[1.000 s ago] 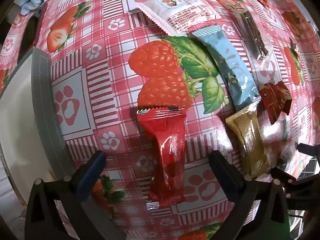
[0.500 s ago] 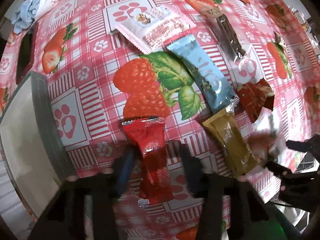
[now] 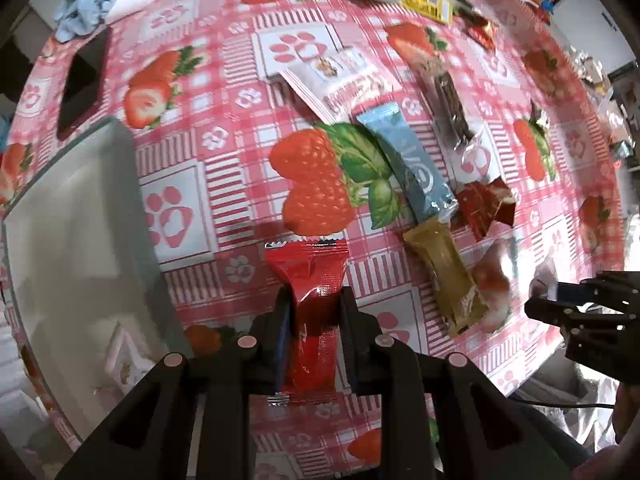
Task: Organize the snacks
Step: 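Carry the red wrapper and clear packet into the white tray and release, then withdraw both tools from the tray back over the snacks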
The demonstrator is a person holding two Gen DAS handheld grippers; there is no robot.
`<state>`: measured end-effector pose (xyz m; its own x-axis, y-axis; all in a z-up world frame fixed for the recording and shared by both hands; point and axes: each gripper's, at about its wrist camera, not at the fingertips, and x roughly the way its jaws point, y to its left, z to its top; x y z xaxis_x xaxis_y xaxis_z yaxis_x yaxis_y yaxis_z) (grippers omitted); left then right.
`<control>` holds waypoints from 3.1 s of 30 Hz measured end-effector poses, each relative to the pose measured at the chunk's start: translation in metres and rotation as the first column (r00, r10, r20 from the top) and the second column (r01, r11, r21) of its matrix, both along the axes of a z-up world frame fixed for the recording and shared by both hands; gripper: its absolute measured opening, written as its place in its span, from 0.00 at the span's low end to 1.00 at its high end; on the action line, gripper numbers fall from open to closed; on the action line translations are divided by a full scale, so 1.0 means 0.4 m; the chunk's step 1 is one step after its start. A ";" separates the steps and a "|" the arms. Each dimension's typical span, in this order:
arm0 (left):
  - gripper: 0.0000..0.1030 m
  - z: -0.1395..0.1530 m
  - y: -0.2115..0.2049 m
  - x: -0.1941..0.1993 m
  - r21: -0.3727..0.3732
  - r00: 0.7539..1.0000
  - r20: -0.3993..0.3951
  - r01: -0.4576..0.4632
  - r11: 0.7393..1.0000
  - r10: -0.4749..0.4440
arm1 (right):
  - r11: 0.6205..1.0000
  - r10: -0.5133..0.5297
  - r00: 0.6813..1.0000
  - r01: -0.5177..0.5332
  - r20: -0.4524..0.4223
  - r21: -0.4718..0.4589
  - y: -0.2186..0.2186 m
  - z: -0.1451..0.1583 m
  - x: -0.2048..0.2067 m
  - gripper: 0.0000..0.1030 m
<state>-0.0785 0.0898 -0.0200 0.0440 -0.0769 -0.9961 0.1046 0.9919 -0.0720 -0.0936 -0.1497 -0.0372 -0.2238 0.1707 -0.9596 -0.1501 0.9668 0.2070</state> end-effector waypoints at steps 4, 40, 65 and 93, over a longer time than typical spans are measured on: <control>0.24 0.036 0.034 -0.001 -0.003 0.999 0.026 -0.040 0.999 0.040 | 1.000 0.026 1.000 -0.027 0.013 0.011 -0.005 0.020 0.028 0.29; 0.24 0.102 0.489 -0.178 0.006 0.894 0.110 -0.438 0.899 0.434 | 0.853 0.499 0.856 -0.513 0.138 0.095 0.710 0.145 0.118 0.29; 0.66 0.028 0.518 -0.219 0.073 0.900 0.023 -0.435 0.897 0.435 | 0.813 0.559 0.824 -0.567 0.091 0.131 0.922 0.052 0.057 0.46; 0.77 0.124 0.291 -0.086 0.237 0.967 0.146 -0.239 0.942 0.209 | 0.952 0.293 0.954 -0.298 0.069 0.076 0.592 0.069 0.139 0.99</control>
